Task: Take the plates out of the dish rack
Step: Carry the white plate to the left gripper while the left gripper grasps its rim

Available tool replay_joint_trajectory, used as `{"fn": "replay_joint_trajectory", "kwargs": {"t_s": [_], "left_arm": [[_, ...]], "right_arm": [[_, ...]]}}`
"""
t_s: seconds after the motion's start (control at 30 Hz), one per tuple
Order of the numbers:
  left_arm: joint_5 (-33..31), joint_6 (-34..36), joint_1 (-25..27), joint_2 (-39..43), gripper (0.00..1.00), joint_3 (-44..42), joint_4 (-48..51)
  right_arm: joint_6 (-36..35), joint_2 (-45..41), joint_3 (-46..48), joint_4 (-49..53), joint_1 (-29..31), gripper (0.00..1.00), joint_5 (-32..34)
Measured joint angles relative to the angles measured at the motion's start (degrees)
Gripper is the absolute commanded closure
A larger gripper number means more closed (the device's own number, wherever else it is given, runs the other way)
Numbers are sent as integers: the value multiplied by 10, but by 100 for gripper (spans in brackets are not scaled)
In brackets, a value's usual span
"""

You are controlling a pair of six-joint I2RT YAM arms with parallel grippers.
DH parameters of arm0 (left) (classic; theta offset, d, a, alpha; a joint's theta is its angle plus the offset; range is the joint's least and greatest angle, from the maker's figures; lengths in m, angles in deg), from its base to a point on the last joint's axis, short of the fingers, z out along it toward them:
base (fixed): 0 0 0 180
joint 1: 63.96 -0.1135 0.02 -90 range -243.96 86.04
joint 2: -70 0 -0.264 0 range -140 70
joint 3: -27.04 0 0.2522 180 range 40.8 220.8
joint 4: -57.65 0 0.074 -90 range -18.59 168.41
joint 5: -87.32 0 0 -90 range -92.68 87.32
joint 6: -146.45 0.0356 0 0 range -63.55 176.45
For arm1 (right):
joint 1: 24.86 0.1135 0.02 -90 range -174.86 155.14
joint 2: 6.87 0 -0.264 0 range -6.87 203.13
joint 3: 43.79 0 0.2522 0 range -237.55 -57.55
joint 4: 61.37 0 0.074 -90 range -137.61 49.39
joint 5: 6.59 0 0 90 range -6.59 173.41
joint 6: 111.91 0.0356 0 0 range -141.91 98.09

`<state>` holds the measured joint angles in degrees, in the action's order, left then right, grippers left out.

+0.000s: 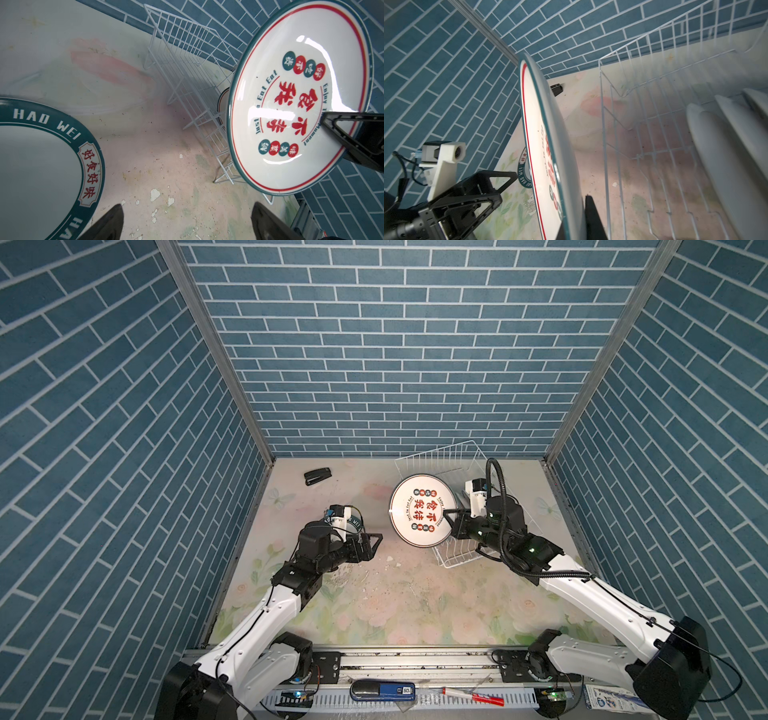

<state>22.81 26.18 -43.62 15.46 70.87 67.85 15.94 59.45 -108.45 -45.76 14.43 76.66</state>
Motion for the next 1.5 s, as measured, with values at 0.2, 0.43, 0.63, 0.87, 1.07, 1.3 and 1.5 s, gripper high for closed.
{"fn": "replay_joint_trajectory", "kwargs": {"t_s": [0.2,0.43,0.63,0.87,1.07,1.3,1.5], "left_arm": [[19,-7,1,-1,8,-7,-29],[31,-13,1,-14,16,-11,-51],[45,-20,2,-30,35,-11,-64],[64,-26,2,-37,53,-11,-84],[71,-33,-2,-56,77,-12,-83],[93,-62,-9,-55,91,-12,-92],[108,-50,-5,-51,100,-11,-77]], "right_arm": [[44,46,16,-49,-1,100,-70],[80,80,33,-100,-2,100,-132],[103,99,43,-147,-2,100,-173],[115,111,63,-186,-2,100,-195],[118,129,65,-213,-7,100,-216],[118,136,74,-246,-19,88,-231],[111,146,74,-240,-15,65,-217]]}}
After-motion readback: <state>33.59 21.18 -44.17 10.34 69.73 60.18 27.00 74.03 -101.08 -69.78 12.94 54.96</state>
